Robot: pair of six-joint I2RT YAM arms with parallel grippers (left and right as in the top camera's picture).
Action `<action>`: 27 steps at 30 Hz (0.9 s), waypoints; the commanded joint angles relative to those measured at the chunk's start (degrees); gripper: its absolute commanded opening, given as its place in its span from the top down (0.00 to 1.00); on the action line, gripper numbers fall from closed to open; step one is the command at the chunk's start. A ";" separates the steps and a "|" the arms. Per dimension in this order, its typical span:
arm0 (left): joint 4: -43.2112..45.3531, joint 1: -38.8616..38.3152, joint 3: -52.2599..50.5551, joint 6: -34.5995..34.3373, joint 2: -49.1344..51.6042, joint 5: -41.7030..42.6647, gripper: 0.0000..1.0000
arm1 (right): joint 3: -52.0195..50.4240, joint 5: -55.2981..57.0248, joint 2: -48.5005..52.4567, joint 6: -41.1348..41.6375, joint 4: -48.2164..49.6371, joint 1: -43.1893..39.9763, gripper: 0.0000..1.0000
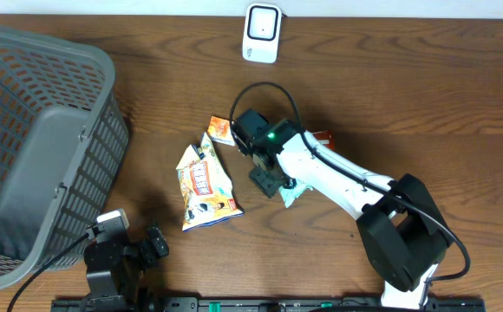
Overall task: Scan the item barcode
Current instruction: 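Lift the wipes pack with the right gripper and rotate it, then raise the wipes pack toward the white scanner device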
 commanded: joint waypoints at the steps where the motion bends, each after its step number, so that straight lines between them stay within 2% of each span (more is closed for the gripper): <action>1: -2.62 0.28 -0.96 1.16 -0.11 -0.48 0.02 | 3.34 2.89 0.28 1.60 -0.98 1.40 0.18; 4: -2.62 0.28 -0.96 1.16 -0.11 -0.48 0.02 | 3.23 4.52 0.44 2.58 -0.33 2.73 0.14; 7: -2.62 0.28 -0.96 1.16 -0.11 -0.48 0.02 | 2.40 11.61 1.16 4.39 0.33 4.96 0.14; 11: -2.62 0.28 -0.96 1.16 -0.11 -0.48 0.02 | 0.81 21.51 2.64 10.19 -0.13 8.55 0.20; 17: -2.62 0.28 -0.96 1.16 -0.11 -0.48 0.02 | -2.82 29.77 3.63 15.30 0.09 12.13 0.24; 21: -2.62 0.28 -0.96 1.16 -0.11 -0.48 0.02 | -5.79 30.23 3.65 15.93 2.23 12.22 0.33; 27: -2.62 0.28 -0.96 1.16 -0.11 -0.48 0.02 | -10.56 30.47 3.67 15.87 8.26 11.98 0.32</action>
